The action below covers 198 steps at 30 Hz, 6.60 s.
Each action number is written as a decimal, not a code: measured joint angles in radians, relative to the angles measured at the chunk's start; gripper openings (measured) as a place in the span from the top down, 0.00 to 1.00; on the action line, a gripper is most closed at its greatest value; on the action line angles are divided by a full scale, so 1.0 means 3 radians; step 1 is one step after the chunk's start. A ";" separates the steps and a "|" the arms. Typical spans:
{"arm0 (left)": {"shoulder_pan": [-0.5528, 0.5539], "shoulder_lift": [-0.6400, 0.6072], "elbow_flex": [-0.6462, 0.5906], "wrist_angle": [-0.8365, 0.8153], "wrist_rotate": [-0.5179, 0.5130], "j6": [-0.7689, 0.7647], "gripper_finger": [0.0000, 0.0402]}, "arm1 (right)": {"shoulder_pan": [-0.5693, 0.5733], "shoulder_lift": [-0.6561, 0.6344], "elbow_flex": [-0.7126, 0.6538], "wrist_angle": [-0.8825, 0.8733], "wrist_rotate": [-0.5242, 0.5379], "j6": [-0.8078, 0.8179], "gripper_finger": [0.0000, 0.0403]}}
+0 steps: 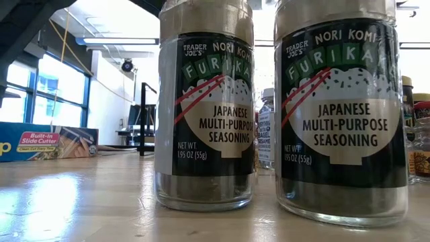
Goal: Shelf spices
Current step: Put the black seasoning can on the shelf and align it with the other black seasoning cans, then put the white seasoning bottle on the shelf to the right of the top black seasoning can
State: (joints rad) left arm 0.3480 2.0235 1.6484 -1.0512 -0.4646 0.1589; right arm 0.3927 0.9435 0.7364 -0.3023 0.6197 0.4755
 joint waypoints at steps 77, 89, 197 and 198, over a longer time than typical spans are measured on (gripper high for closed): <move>-0.3579 -0.0872 -0.1112 -0.0035 -0.1275 -0.4667 1.00 | 0.0024 0.1695 0.0965 0.0090 -0.1197 -0.1064 0.30; -0.3363 -0.1345 -0.2729 0.3560 -0.1632 -0.3298 1.00 | -0.0092 0.1420 0.0965 -0.0213 -0.1026 -0.1150 0.30; -0.2396 -0.1310 -0.2849 0.5141 -0.0808 -0.2210 0.78 | -0.0125 0.2429 0.0979 -0.0423 -0.0505 0.0578 0.52; -0.2395 -0.1310 -0.2849 0.5137 -0.0809 -0.2210 0.78 | -0.0126 0.2416 0.0980 -0.0436 -0.0534 0.0570 0.52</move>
State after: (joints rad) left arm -0.3706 1.6306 0.7937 0.4900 -0.7074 -0.5041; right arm 0.3550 1.6682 1.0306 -0.4331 0.4595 0.6466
